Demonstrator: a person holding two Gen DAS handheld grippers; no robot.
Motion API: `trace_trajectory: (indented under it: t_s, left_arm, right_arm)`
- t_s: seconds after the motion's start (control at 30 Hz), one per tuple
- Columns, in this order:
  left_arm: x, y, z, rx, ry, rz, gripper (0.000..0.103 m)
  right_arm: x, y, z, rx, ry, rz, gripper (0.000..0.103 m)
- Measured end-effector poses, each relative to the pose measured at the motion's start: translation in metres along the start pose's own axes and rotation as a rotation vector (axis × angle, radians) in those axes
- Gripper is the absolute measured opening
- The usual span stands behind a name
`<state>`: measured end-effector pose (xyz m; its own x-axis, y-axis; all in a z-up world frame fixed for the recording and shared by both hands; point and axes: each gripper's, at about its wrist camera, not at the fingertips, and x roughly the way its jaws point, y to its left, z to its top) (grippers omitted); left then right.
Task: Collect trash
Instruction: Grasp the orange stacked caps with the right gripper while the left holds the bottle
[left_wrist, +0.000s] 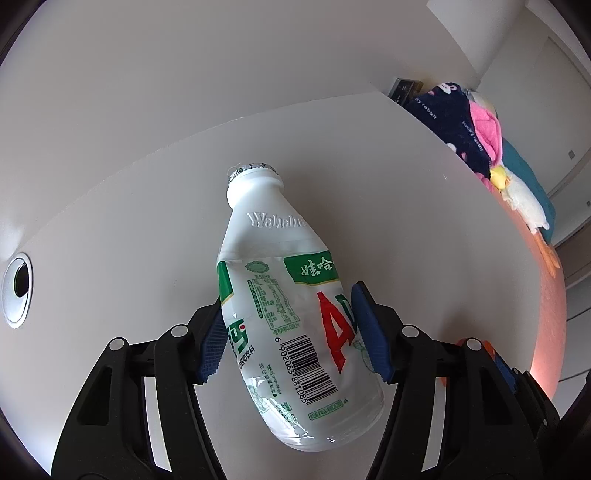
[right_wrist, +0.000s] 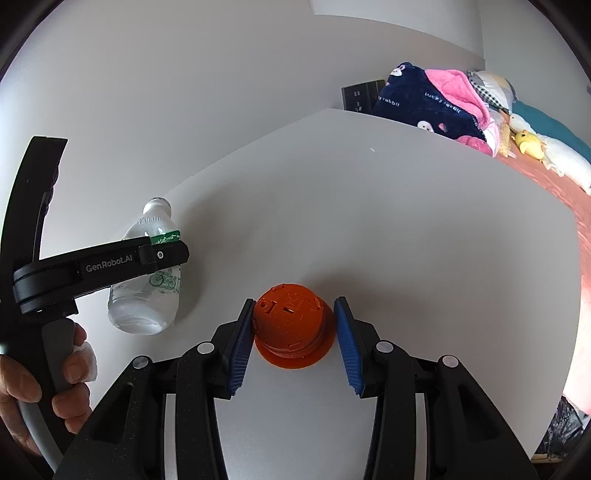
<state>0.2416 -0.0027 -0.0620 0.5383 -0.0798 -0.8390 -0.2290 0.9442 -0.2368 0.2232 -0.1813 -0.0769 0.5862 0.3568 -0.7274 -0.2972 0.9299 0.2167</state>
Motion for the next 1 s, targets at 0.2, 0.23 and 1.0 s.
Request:
trace_trajectory:
  t_s: [0.2,0.23,1.0]
  left_arm:
    - [-0.017,-0.007,-0.009,0.009,-0.012,-0.025,0.061]
    - [-0.02,-0.008,-0.011,0.011,-0.014,-0.028,0.061]
    - [-0.091,-0.039,-0.077,0.068,-0.046,-0.116,0.061]
  right_arm:
    - [-0.019,-0.007,-0.004,0.025,-0.014,-0.005,0.044]
    - [-0.022,-0.008,-0.005,0.028,-0.015,-0.004,0.044]
    - [-0.115,-0.014,-0.051,0.032,-0.071,-0.022,0.044]
